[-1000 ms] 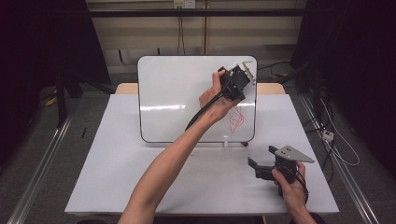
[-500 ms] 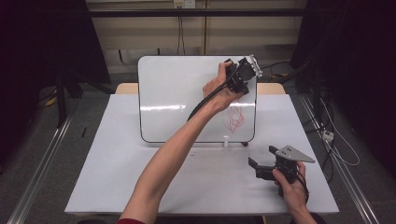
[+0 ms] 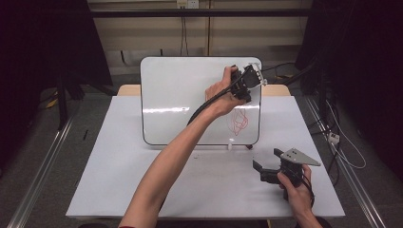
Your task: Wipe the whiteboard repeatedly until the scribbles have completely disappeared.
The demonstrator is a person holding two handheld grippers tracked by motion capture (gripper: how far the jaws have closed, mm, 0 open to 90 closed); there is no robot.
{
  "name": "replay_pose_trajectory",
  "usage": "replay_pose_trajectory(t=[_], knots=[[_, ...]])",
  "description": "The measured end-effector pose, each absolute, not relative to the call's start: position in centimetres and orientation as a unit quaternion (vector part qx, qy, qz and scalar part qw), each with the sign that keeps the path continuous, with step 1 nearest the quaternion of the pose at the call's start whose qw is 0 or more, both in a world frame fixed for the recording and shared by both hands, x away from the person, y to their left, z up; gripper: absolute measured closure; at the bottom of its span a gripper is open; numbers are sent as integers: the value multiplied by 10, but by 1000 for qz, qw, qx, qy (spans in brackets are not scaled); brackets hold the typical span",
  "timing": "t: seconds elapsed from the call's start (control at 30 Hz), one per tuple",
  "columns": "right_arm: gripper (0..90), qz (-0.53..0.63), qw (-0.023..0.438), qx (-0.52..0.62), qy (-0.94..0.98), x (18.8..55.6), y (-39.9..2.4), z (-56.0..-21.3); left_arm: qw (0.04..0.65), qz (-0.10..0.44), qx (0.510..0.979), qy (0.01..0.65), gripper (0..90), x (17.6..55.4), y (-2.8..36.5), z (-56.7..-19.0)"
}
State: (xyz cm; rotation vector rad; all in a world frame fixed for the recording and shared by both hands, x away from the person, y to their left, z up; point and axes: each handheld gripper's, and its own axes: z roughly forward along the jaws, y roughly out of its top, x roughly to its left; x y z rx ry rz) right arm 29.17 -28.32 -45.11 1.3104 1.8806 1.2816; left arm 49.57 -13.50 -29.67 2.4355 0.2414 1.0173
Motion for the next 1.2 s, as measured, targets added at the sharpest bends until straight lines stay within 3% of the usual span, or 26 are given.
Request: replay_pose_trajectory(t=[0.3, 1.2], knots=[[48, 472, 256, 482, 692, 291, -283, -451, 251, 380, 888, 68, 312, 483, -124, -314], [48, 469, 256, 483, 694, 292, -281, -451, 284, 390, 871, 90, 312, 460, -106, -343]])
